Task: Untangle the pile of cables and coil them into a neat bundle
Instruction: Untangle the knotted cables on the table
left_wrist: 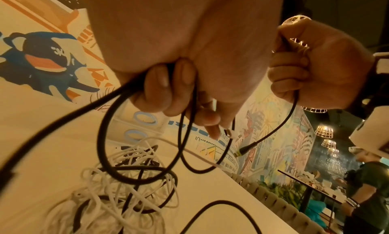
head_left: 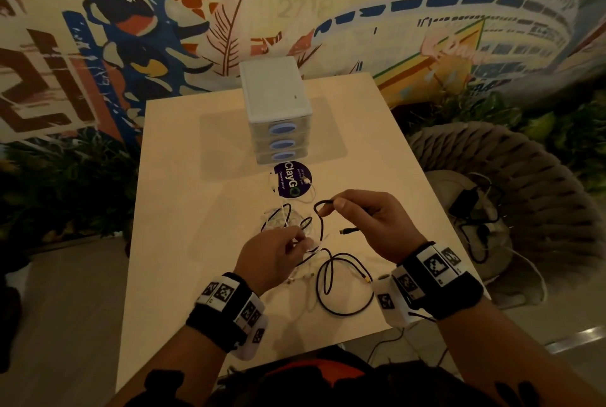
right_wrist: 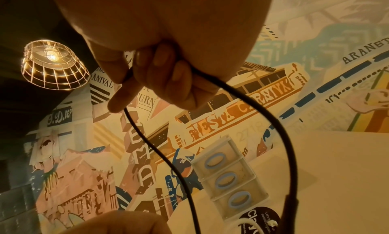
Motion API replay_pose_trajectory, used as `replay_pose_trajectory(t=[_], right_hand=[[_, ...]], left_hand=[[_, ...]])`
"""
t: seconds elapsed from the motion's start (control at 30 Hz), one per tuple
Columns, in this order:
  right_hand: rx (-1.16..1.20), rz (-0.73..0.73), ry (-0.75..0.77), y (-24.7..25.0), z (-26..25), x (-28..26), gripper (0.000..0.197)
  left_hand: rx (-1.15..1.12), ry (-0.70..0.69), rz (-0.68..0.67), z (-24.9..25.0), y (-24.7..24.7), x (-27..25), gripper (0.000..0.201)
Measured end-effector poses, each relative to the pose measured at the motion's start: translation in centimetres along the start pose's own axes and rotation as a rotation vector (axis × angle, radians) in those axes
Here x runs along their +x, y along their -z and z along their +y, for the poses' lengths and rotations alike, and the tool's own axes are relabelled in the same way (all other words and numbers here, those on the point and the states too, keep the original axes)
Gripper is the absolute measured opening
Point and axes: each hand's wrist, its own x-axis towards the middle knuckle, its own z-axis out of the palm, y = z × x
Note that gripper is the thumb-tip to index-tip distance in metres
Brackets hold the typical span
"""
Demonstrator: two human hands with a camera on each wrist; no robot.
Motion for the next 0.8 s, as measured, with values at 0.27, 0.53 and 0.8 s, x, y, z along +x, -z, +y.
replay_pose_trajectory(t=[0.27,0.53,0.8], right_hand=[[0.027,-0.043,0.023,-0.3,-0.1,0.2,0.027],[-0.037,0.016,0.005,-0.7,0.3,1.0,0.025],[-0.080,0.207,0.006,0.9,0.0,1.5,0.025]], left_hand=[[0.068,-0.093,-0.006,0.3,-0.8,0.2,0.031],[0.147,-0.203,-0.044,0.7,-0.7,-0.7,0.035],[-0.066,-0.013,0.154,-0.9,0.2,-1.2,0.019]])
